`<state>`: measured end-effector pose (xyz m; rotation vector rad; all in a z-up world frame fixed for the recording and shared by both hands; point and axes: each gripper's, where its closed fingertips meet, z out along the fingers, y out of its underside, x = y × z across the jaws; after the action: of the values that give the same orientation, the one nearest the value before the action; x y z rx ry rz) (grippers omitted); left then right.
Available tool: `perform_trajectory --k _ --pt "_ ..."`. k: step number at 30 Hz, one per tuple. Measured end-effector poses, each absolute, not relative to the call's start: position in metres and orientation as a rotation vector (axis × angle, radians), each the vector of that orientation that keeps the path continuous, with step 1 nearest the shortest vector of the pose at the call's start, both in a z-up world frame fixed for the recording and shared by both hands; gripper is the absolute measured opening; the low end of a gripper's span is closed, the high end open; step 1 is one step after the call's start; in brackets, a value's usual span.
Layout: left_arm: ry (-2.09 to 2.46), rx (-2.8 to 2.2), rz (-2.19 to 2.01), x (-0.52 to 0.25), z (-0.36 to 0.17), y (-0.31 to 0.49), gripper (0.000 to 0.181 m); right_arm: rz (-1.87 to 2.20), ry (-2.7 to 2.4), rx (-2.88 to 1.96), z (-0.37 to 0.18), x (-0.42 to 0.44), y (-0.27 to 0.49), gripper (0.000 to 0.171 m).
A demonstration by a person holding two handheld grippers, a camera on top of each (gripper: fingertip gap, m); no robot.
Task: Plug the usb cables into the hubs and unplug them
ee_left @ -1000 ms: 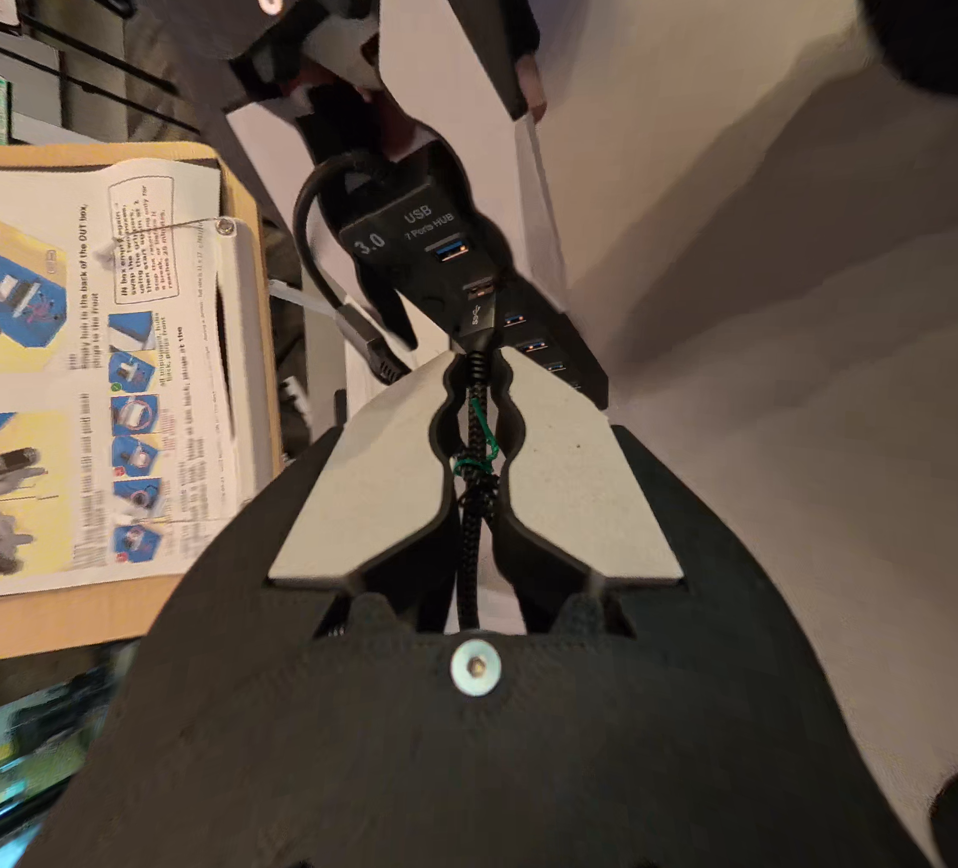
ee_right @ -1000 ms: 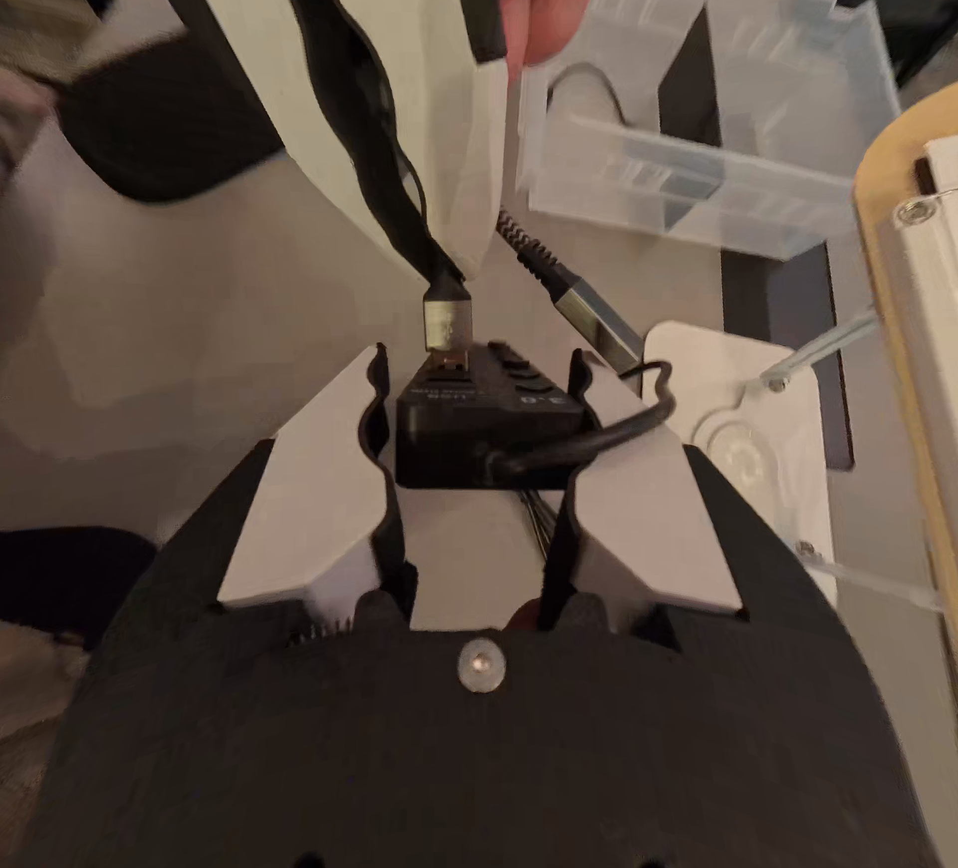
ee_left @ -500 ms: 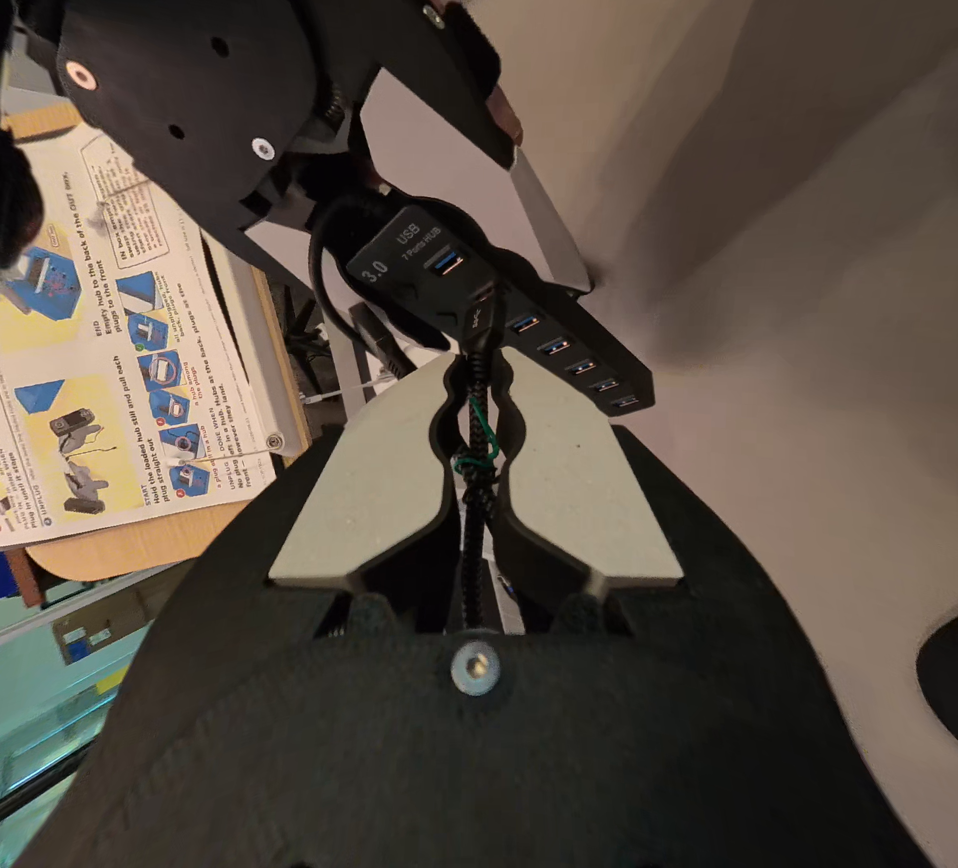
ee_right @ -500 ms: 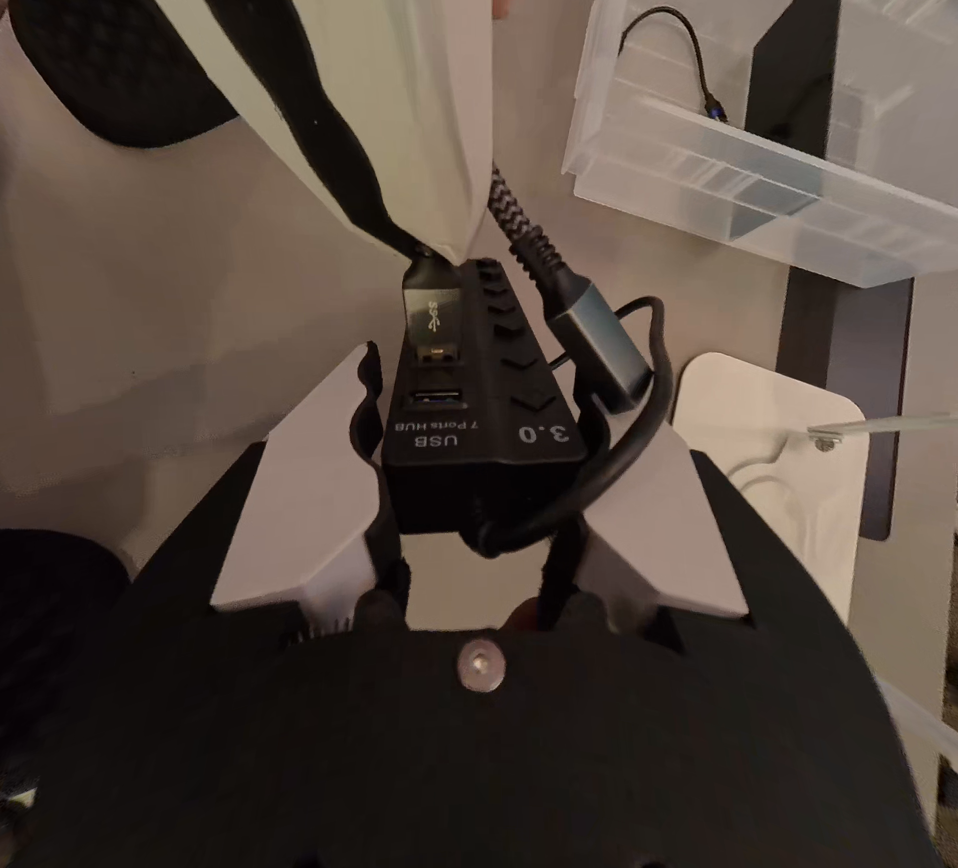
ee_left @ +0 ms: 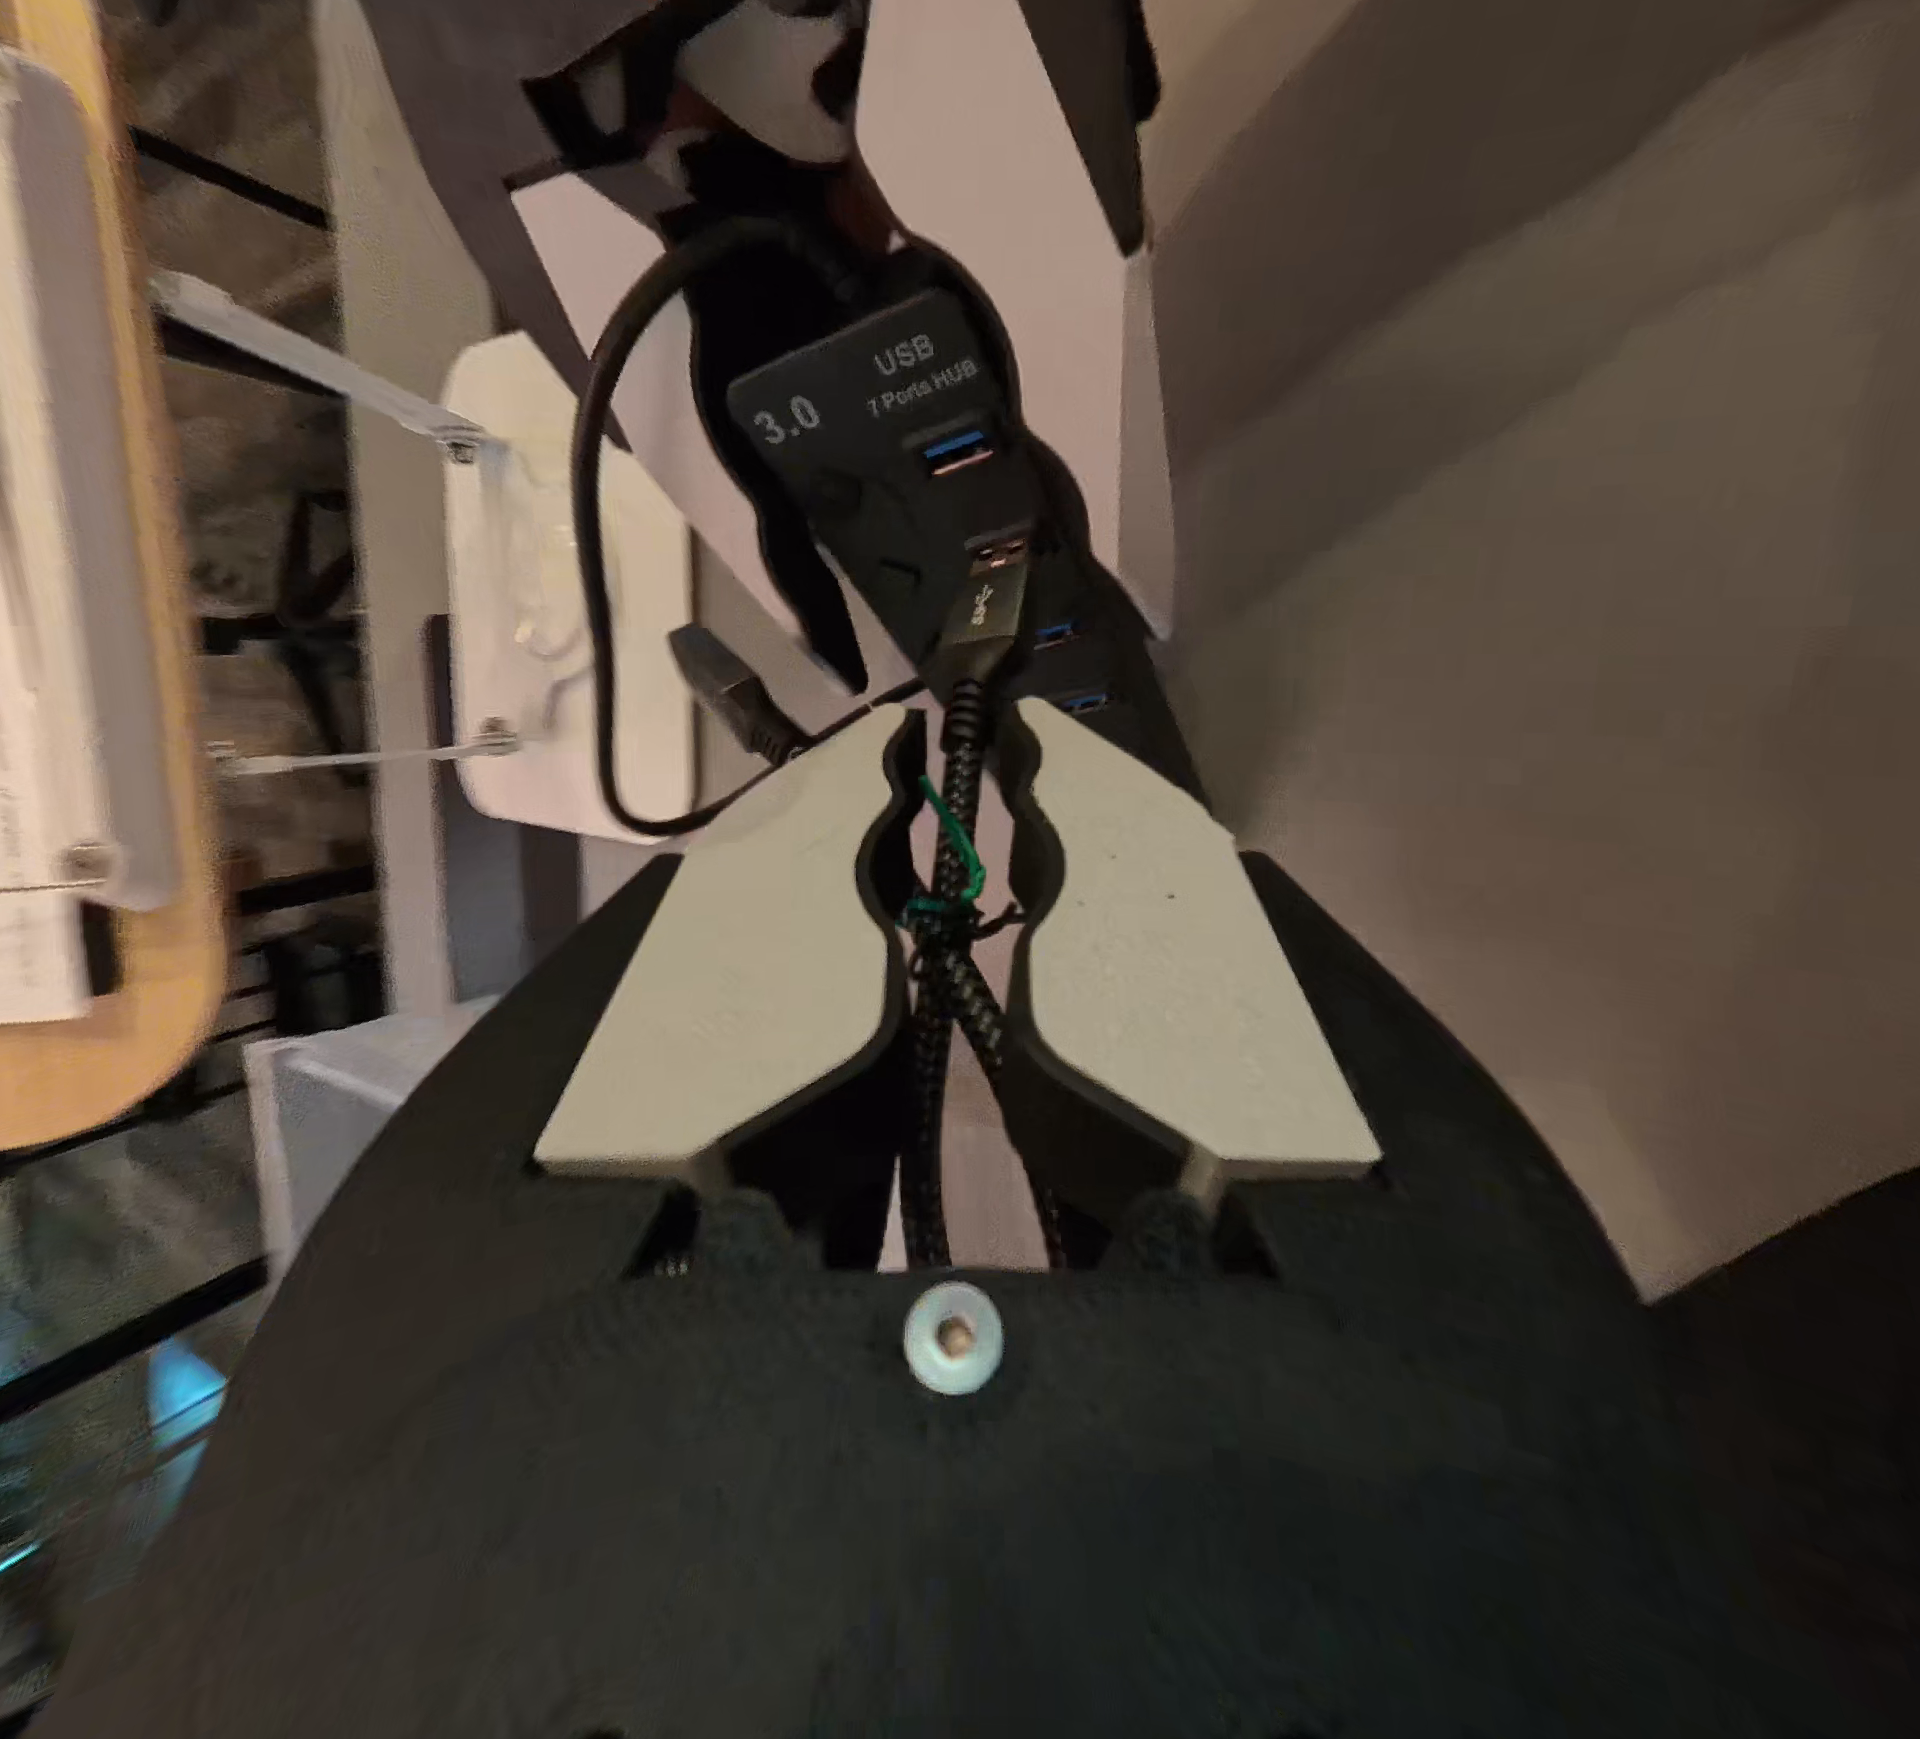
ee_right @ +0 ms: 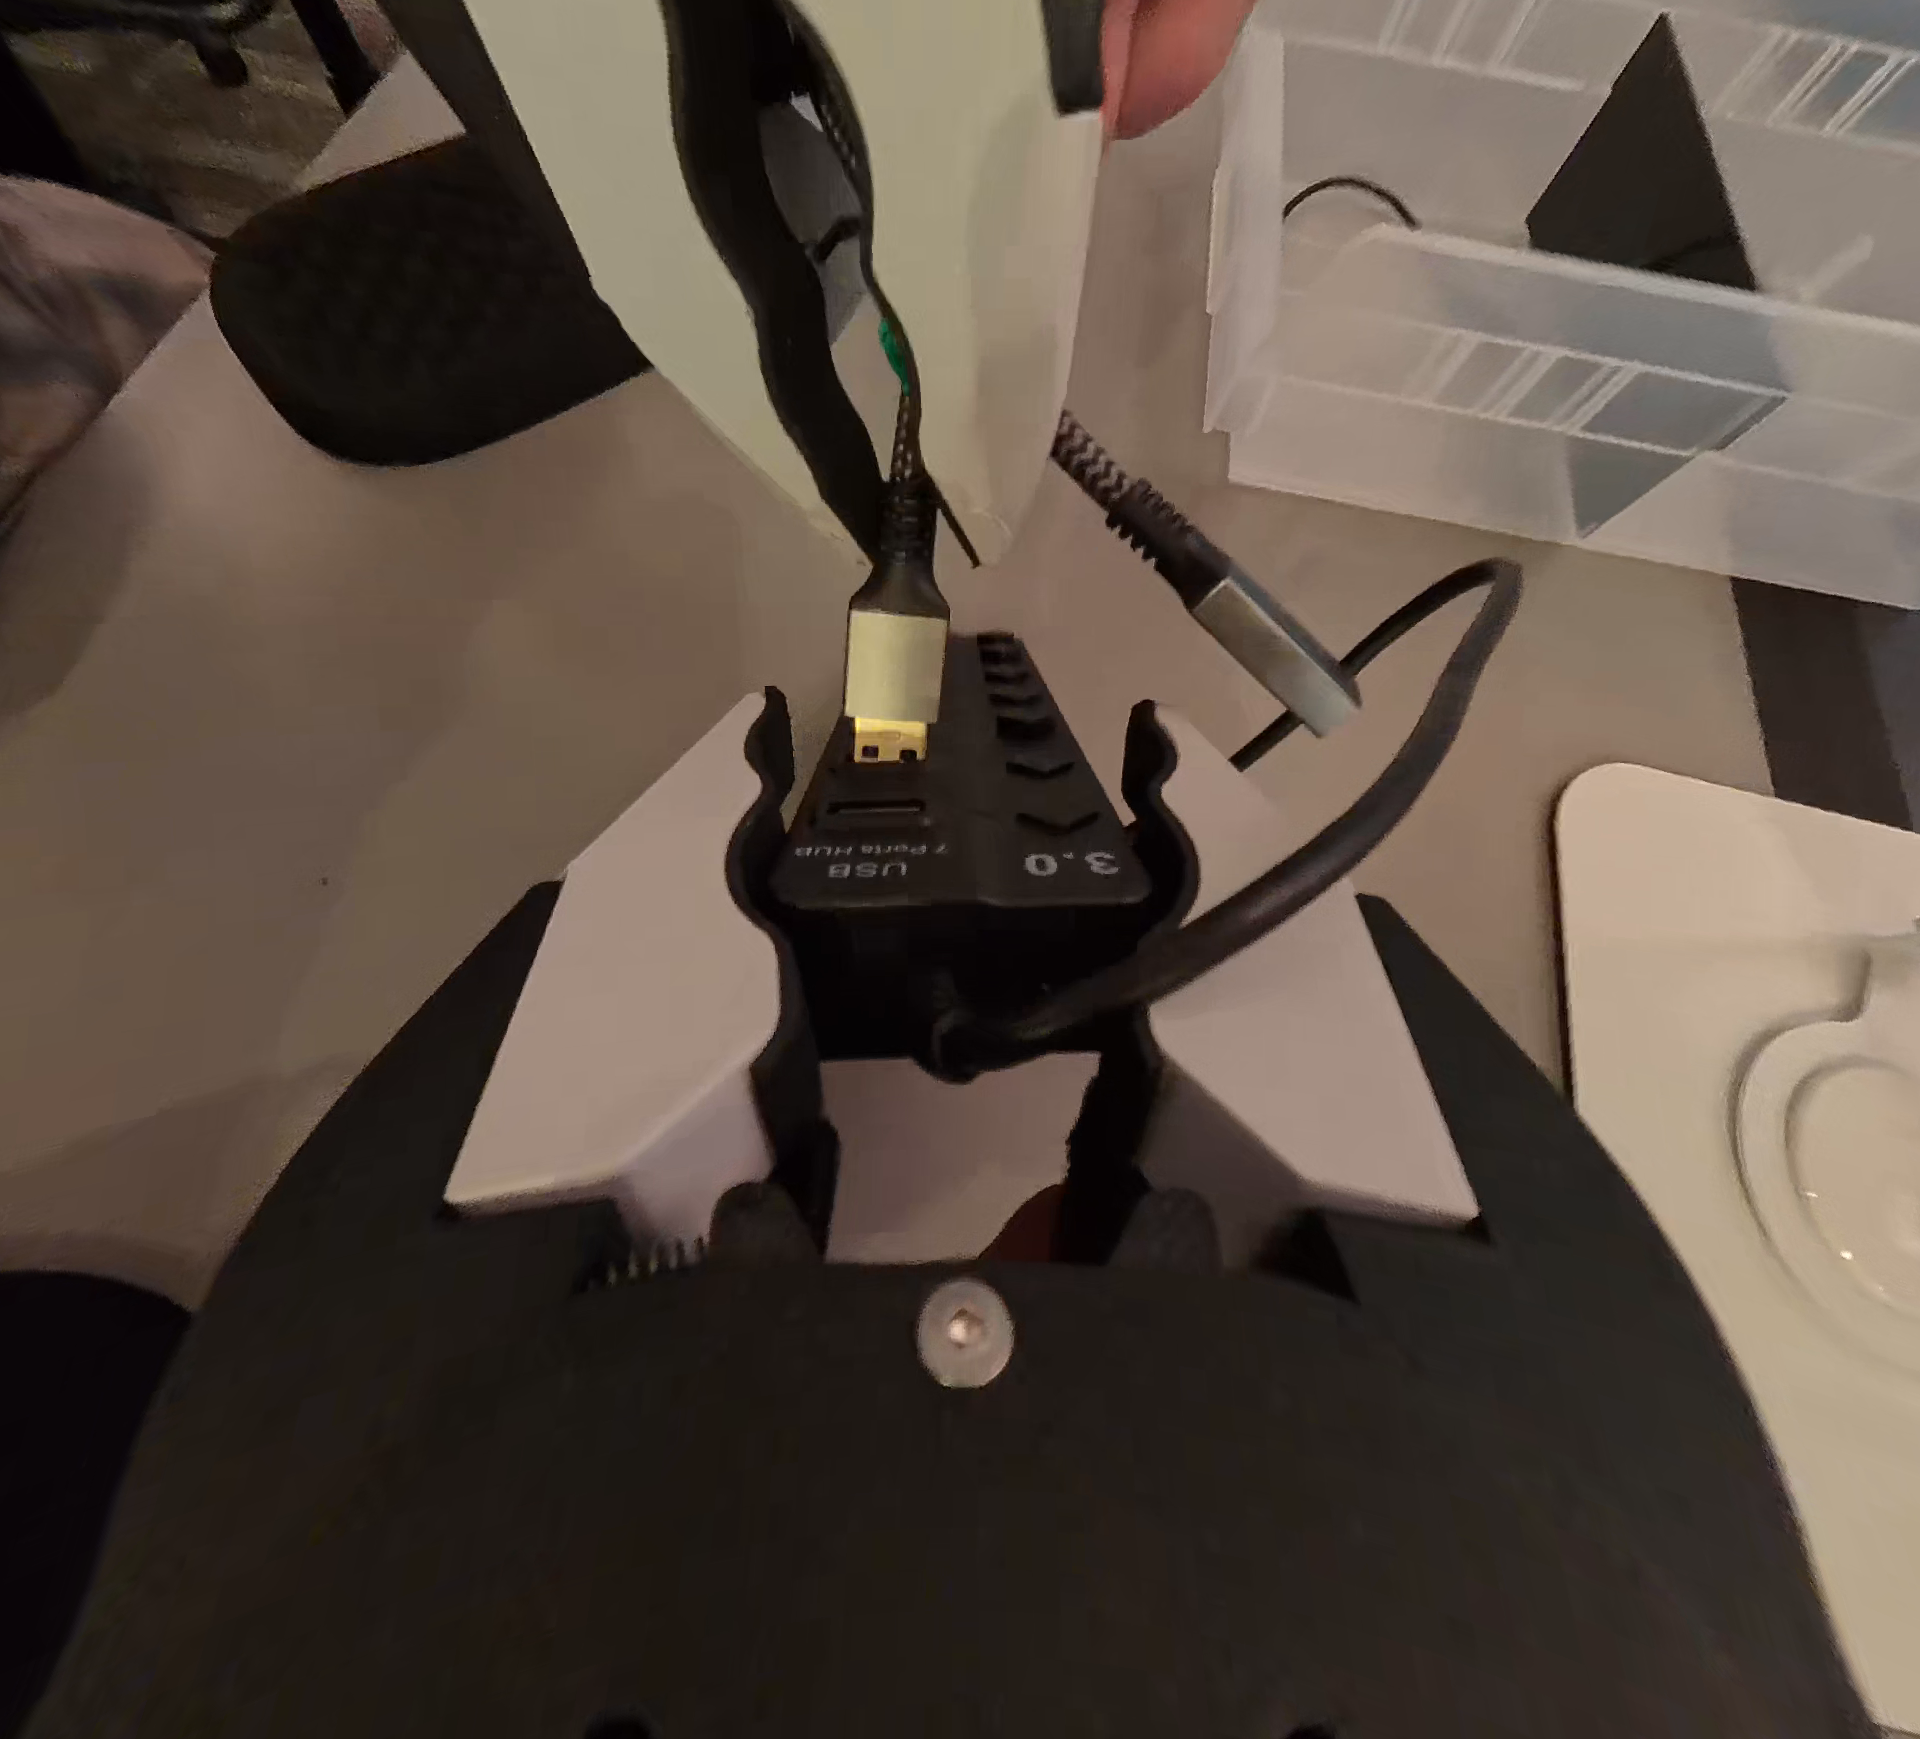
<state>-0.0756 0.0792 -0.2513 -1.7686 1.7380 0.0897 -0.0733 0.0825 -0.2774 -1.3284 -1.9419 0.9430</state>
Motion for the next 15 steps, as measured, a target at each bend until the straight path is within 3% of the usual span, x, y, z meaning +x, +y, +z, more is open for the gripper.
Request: perform_trajectory --k 15 --pt "1.628 -1.787 -0.07 -0.067 -0.2622 0.0756 0.01 0.857 -1.976 -1.325 -0.2904 -0.0674 0.0845 0.063"
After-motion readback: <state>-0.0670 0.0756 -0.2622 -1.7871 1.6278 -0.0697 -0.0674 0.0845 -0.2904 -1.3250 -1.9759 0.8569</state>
